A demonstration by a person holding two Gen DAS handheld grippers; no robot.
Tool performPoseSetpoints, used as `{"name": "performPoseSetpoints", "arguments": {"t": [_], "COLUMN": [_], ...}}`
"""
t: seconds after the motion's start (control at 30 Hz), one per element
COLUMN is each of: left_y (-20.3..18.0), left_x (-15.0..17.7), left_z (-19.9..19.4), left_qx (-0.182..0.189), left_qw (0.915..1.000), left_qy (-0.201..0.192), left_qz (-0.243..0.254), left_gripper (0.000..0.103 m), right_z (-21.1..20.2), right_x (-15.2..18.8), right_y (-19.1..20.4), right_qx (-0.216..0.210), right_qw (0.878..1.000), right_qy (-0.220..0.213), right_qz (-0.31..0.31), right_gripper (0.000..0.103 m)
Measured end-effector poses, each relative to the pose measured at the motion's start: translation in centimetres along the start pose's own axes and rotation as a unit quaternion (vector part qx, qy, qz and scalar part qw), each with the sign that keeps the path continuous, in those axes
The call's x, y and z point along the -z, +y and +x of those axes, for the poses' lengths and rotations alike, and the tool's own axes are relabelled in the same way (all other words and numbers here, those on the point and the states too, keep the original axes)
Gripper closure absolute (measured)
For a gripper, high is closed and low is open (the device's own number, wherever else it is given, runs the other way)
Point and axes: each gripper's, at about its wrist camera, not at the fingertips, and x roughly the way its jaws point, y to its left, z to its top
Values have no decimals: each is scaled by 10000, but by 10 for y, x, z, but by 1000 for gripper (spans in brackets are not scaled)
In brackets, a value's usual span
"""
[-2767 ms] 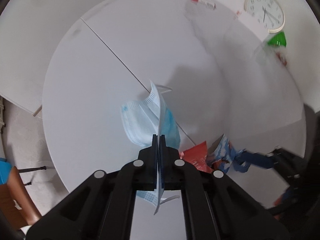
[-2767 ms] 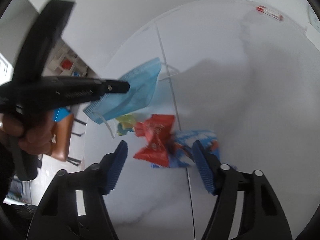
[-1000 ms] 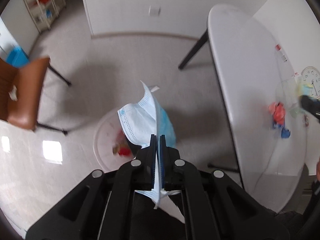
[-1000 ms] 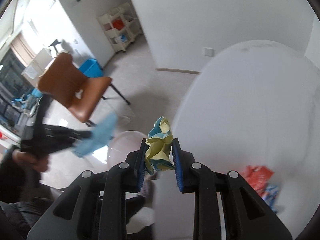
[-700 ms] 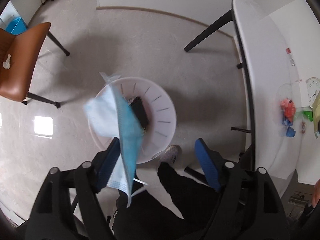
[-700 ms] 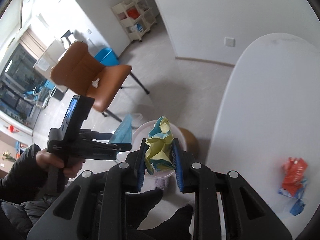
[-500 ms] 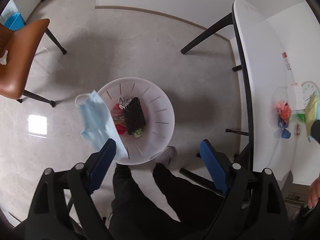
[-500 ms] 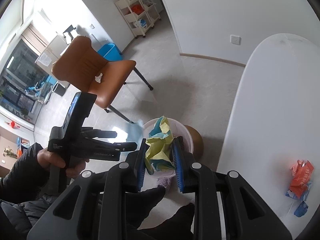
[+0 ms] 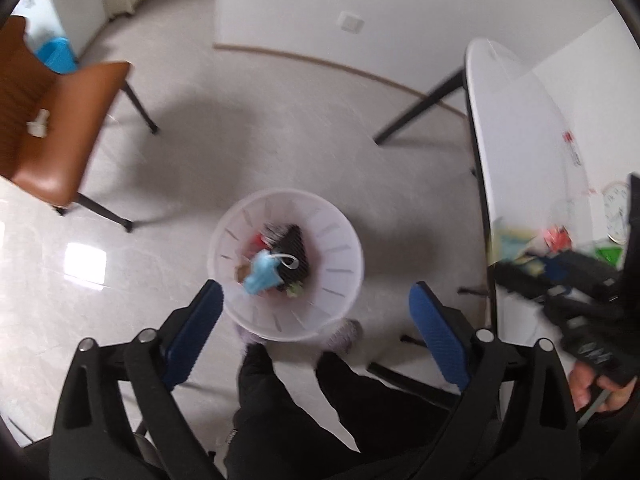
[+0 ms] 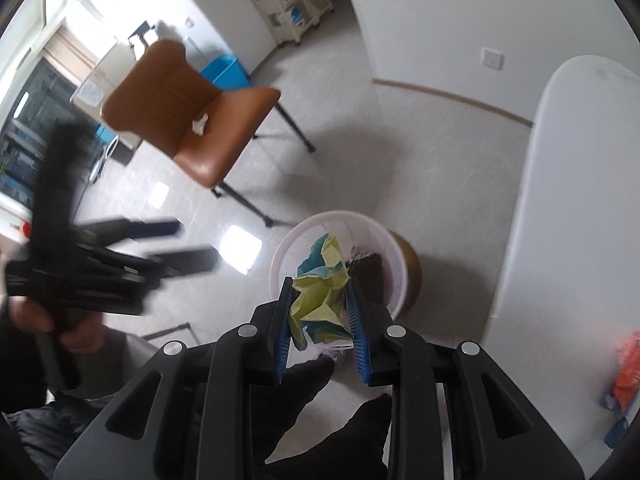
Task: Collect trash
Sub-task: 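Carry the mask and yellow paper over the white bin and open both tools, then move both tools back over the table toward the red wrapper and box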
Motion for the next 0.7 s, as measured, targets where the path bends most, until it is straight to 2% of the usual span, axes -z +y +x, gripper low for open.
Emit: {"name": "performPoseSetpoints", "arguments": {"t": [0.03,0.1,0.13,0.17,0.27,0.37,0.47,0.53,0.7], "left_y": [1,5,8,10,14,17,13,8,-8], "left_x": [0,1,1,1,2,3,4,4,2], "left_z": [-6,-20,-24,-29,-37,-44,-54,-61,-70], "left_qx": [-104,-367,-459,-592,-841,-989,-1084,-1023,-819], "left_qw": [9999,9988,9981,9971,9947,9928,9905,9906,9918], "left_qy": [-89,-292,-347,-412,-524,-587,-766,-825,-911], "left_qz": [-45,-164,-199,-231,-268,-325,-357,-391,-364], "left_gripper": [10,8,8,8,8,8,8,8,8], "right_z": [6,24,35,42,56,51,27,3,-48], "right_x": [0,1,1,2,4,5,5,7,15], "right_y": [1,9,13,16,22,22,16,12,0], "right_qx": [-26,-41,38,128,214,291,489,688,834], "right_qw": [10000,9998,9997,9995,9990,9992,9986,9971,9931], "right_qy": [50,165,223,246,345,281,31,-193,-663], "right_qz": [-38,-100,-136,-163,-168,5,190,256,497], "right_gripper": [73,54,37,28,13,9,6,3,3]}}
